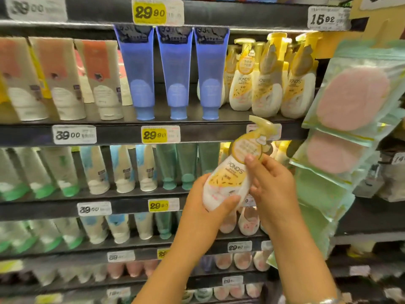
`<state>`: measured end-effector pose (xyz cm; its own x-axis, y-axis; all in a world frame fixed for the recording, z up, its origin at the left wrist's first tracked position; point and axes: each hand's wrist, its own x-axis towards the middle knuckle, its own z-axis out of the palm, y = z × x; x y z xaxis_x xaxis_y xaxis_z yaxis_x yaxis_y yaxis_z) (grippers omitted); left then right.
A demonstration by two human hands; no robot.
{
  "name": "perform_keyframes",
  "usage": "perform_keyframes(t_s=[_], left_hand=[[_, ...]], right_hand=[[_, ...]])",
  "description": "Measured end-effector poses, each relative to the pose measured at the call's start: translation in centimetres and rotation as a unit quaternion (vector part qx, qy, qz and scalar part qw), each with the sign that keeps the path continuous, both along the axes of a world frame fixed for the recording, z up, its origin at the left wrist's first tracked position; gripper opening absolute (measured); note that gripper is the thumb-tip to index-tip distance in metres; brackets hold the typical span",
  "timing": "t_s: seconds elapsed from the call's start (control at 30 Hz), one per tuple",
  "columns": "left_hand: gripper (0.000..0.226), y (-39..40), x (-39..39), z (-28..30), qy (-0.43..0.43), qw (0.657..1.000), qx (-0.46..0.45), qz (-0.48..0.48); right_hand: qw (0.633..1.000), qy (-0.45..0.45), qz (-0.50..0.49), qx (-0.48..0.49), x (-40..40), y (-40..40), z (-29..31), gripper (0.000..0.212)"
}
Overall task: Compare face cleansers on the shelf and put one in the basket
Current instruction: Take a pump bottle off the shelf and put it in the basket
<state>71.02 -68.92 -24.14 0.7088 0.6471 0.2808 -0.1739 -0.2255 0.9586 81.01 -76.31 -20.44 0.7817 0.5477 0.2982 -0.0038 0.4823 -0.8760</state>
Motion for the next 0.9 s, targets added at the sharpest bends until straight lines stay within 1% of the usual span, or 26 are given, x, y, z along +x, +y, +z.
perform_keyframes(t_s=[0.07,0.1,0.13,0.17,0.23,0.3,0.4,0.47,0.5,0.57,0.6,0.67,0.77,0.83,0.9], left_hand=[[0.051,0.2,-1.3,-0.6,-0.033,0.988,-0.132,-0.074],[0.053,0.4,-1.9,-0.8,-0.045,0.977,-0.180,-0.105],[0.053,0.4,-2.4,-1.0,-0.051,0.970,-0.200,-0.127],[0.052,0.5,-2.8,-1.2,-0.053,0.969,-0.202,-0.134],[0.046,0.6,-3.6,-1.2,-0.055,0.977,-0.176,-0.106],[0.040,1.0,-4.6,-1.3,-0.052,0.992,-0.107,-0.049],[0.045,2.1,-6.8,-1.3,-0.056,0.998,-0.006,-0.013],[0.052,3.0,-8.7,-1.3,-0.062,0.998,0.027,0.002],[0.055,3.5,-9.6,-1.3,-0.063,0.997,0.036,0.010],[0.058,4.3,-11.6,-1.3,-0.064,0.996,0.053,0.023],[0.059,4.7,-12.6,-1.4,-0.061,0.996,0.060,0.026],[0.057,5.4,-14.5,-1.5,-0.055,0.996,0.066,0.029],[0.059,6.3,-16.9,-2.0,-0.061,0.996,0.057,0.019],[0.061,6.9,-18.2,-2.4,-0.060,0.997,0.038,-0.001],[0.062,7.5,-19.3,-3.0,-0.058,0.998,0.009,-0.030]], right_hand=[[0.999,0.026,0.032,0.034,-1.0,-0.1,-0.5,0.021],[0.998,0.031,0.041,0.042,-1.5,-0.1,-0.6,0.018],[0.997,0.037,0.049,0.050,-1.9,-0.1,-0.7,0.015],[0.995,0.046,0.058,0.061,-2.5,-0.1,-0.8,0.014],[0.992,0.066,0.072,0.085,-3.5,0.0,-0.8,0.015],[0.988,0.078,0.078,0.110,-4.8,0.2,-0.8,0.017],[0.981,0.090,0.097,0.143,-7.2,0.7,-1.0,0.022],[0.975,0.114,0.104,0.159,-9.0,1.2,-1.3,0.016],[0.972,0.130,0.107,0.167,-9.9,1.6,-1.4,0.017],[0.966,0.150,0.110,0.179,-11.8,2.3,-1.8,0.031],[0.965,0.154,0.110,0.181,-12.8,2.8,-2.0,0.035],[0.964,0.160,0.106,0.183,-14.7,3.5,-2.5,0.034],[0.966,0.160,0.084,0.185,-17.2,4.4,-3.1,0.026],[0.968,0.154,0.071,0.182,-18.7,4.7,-3.5,0.024],[0.973,0.140,0.061,0.174,-20.1,4.9,-3.9,0.027]])
